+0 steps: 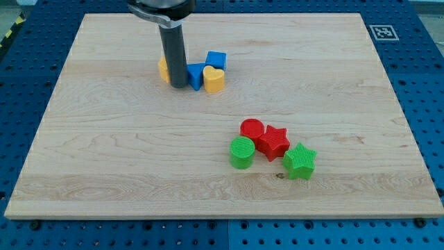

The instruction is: Place the blue triangle diagonal to the red circle

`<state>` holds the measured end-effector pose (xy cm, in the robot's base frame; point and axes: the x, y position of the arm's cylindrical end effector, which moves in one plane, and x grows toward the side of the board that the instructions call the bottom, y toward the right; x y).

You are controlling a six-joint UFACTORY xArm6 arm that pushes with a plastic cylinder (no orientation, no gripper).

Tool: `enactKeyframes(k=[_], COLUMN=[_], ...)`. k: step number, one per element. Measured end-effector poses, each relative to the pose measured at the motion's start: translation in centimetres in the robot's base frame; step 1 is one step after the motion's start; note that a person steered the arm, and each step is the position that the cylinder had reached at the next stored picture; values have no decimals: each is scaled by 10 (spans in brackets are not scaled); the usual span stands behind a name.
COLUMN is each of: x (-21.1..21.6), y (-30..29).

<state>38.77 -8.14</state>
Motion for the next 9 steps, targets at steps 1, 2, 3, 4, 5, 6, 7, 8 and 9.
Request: enactKeyframes(k=[1, 2, 3, 4, 5, 6, 7, 8, 9], x=[-11, -14, -15, -15, -15, -20, -31, -48, -54], y=[4, 24, 53, 80, 107, 133, 162, 191, 216])
